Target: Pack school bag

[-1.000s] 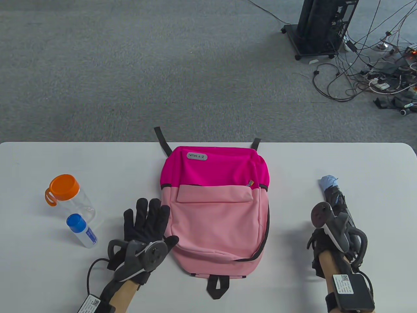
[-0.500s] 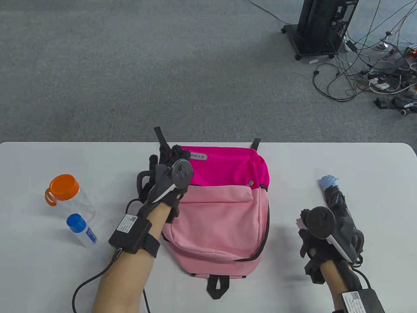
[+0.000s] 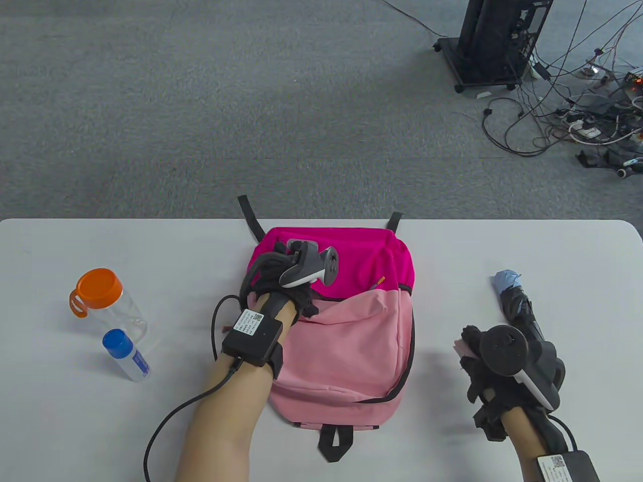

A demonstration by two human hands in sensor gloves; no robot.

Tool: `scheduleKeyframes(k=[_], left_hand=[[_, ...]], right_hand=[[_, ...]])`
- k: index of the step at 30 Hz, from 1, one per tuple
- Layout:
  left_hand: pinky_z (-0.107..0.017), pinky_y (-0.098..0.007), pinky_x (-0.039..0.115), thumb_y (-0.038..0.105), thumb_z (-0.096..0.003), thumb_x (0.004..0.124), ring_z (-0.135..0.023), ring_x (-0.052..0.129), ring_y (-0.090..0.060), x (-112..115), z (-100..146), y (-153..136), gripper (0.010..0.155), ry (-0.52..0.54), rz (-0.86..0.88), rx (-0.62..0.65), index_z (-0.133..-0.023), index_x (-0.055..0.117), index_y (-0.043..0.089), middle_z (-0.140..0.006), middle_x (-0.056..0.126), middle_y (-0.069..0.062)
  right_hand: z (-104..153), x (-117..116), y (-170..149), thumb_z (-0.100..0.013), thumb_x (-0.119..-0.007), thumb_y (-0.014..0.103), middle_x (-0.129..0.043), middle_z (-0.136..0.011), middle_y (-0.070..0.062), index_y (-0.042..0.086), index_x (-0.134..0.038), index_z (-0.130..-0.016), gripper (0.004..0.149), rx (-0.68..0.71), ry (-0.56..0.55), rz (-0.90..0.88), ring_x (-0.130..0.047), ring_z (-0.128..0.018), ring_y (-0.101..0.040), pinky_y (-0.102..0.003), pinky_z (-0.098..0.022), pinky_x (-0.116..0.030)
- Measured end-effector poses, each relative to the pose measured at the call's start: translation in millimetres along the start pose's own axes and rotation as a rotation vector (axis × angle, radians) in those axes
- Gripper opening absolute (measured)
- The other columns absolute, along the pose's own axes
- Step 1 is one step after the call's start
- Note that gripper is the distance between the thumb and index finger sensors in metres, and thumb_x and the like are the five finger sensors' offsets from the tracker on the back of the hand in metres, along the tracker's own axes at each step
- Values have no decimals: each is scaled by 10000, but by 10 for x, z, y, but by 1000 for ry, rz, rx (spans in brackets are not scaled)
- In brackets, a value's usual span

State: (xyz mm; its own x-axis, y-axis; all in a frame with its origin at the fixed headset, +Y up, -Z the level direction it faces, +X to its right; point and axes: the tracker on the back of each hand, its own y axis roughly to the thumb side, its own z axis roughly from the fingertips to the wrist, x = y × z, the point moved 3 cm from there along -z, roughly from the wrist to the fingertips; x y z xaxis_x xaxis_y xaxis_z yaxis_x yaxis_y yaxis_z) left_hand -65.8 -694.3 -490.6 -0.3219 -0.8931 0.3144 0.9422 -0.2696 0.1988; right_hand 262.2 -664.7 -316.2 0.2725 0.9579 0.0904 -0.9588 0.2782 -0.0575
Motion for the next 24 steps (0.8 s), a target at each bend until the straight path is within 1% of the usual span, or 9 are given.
scheduleKeyframes(k=[2,4,6,7,9,12,16,20,24], left_hand=[[-799,-620,662,550,-277,988,-1146,678,-447,40,-35,-14,1163,-10,-20,-24,-1157,268,303,-1263,288,-129],[-741,-542,782,512,-287,997,-1006,914,-353,62,-66,-35,1095,66,-14,-51,-1143,346,305,-1238,451,-116],[-670,-501,857,457,-387,973,-853,1044,-289,52,-38,-54,871,223,-40,-115,-1108,504,317,-1179,658,-62],[-648,-504,870,470,-413,937,-815,1067,-286,37,8,-50,751,340,-82,-138,-1075,615,325,-1143,746,-45],[-667,-544,841,463,-464,851,-862,1035,-329,33,50,-33,548,399,-112,-136,-993,783,338,-1101,828,-35],[-673,-576,827,507,-482,762,-896,1008,-380,-20,118,-139,541,416,46,-92,-981,829,308,-1078,852,-80],[-650,-608,831,579,-475,751,-888,998,-442,-120,215,-347,584,381,322,-34,-978,844,296,-1093,821,-110],[-652,-616,835,553,-480,768,-896,992,-453,-167,313,-349,539,423,309,-11,-963,841,323,-1084,830,-128],[-628,-622,858,525,-483,797,-877,1007,-460,-173,409,-317,503,441,334,16,-949,846,340,-1071,849,-129]], right_hand=[[16,-13,27,-358,-997,222,-922,-861,-273,67,-858,-905,585,14,-3,-8,-1079,-647,-413,-536,-435,-1013],[34,-18,54,-357,-998,224,-922,-860,-272,66,-859,-904,585,28,-1,-15,-1081,-644,-412,-535,-434,-1013],[52,-16,70,-357,-997,223,-921,-861,-275,67,-858,-905,586,39,1,-19,-1080,-645,-413,-536,-434,-1013],[58,-14,71,-358,-997,224,-921,-862,-273,66,-859,-905,586,45,4,-20,-1080,-646,-413,-535,-435,-1013],[57,-9,59,-357,-998,224,-922,-862,-272,69,-860,-904,586,47,6,-26,-1080,-648,-411,-533,-436,-1015],[17,-11,46,-351,-1004,216,-913,-874,-263,59,-831,-924,619,41,11,-49,-1081,-678,-377,-521,-455,-1021],[-93,-80,231,-357,-1000,208,-901,-889,-254,49,-789,-953,653,115,49,-126,-1072,-697,-380,-520,-470,-1021],[-256,-99,567,-353,-1003,214,-851,-941,-242,60,-727,-991,713,172,27,-91,-1066,-716,-360,-506,-484,-1021],[-499,-107,1075,-352,-999,213,-726,-1023,-257,64,-587,-1042,818,265,34,-108,-1056,-736,-341,-503,-496,-1014]])
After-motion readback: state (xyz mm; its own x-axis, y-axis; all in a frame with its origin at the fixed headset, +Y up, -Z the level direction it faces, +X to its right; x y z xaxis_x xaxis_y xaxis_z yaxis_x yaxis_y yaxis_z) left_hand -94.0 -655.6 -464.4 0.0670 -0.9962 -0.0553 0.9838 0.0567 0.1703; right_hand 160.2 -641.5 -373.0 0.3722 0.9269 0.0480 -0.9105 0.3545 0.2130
